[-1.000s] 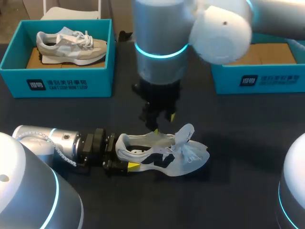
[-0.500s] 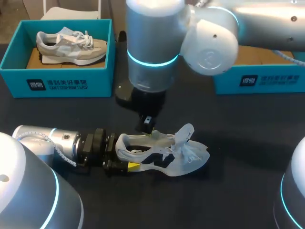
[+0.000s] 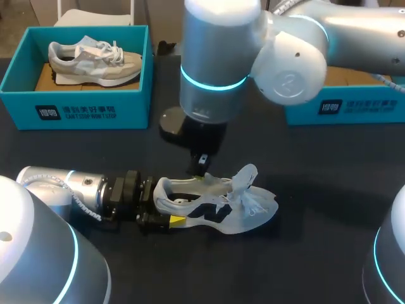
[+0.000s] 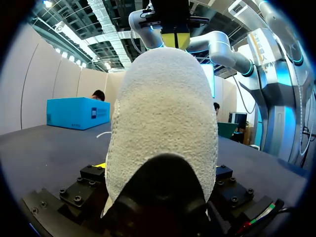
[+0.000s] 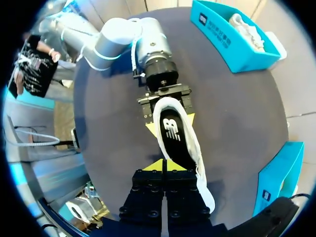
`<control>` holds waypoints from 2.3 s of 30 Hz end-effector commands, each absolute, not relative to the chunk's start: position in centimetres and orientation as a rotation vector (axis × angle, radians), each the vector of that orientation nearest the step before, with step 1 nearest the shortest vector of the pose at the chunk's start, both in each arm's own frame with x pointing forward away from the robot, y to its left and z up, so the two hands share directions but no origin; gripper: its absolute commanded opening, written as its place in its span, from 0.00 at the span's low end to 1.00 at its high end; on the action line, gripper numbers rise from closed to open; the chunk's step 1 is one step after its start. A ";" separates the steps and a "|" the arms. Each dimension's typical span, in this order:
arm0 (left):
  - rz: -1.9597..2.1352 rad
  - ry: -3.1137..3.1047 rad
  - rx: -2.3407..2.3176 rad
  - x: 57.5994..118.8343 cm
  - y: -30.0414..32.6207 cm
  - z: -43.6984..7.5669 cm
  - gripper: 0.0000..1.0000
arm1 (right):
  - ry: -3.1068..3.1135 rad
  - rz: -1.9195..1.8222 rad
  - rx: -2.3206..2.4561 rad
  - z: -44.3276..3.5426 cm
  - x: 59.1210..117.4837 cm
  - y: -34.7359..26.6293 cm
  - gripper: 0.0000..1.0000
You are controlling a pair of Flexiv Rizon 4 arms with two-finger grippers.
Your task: Take the shoe out of the shoebox, open the shoe tongue, remove and reinsert the insole, then place the shoe into the shoebox
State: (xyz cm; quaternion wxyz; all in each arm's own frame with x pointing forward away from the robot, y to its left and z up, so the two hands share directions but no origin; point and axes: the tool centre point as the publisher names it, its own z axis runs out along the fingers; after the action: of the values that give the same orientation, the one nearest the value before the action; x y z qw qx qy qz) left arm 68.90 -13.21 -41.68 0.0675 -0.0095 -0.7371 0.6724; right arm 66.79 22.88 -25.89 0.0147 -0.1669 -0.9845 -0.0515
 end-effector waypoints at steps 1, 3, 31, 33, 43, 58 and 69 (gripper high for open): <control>2.027 -2.222 -0.027 68.9 -13.2 -41.7 0.00 | -3.089 -0.121 -0.466 -27.0 66.8 24.5 0.00; 2.027 -2.222 -0.027 68.9 -13.2 -41.7 0.00 | -3.094 -0.093 -0.449 -27.7 66.8 24.8 0.00; 2.027 -2.222 -0.027 68.9 -13.2 -41.7 0.00 | -3.119 0.005 -0.327 -34.0 68.3 27.0 0.00; 2.027 -2.222 -0.027 68.9 -13.2 -41.7 0.00 | -3.124 -0.009 -0.323 -34.4 68.4 26.9 0.00; 2.027 -2.222 -0.027 68.9 -13.2 -41.7 0.00 | -3.113 0.009 -0.370 -35.7 68.2 25.7 0.00; 2.027 -2.222 -0.027 68.9 -13.2 -41.7 0.00 | -3.123 0.021 -0.393 -37.3 69.7 22.9 0.00; 2.027 -2.222 -0.027 68.9 -13.2 -41.7 0.00 | -3.108 0.019 -0.413 -38.5 69.6 21.3 0.21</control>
State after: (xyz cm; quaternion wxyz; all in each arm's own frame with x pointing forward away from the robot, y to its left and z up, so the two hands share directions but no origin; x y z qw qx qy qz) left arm 68.90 -13.21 -41.68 0.0676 -0.0095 -0.7370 0.6724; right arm 69.70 21.82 -38.32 0.0042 -0.1317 -0.9912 0.0107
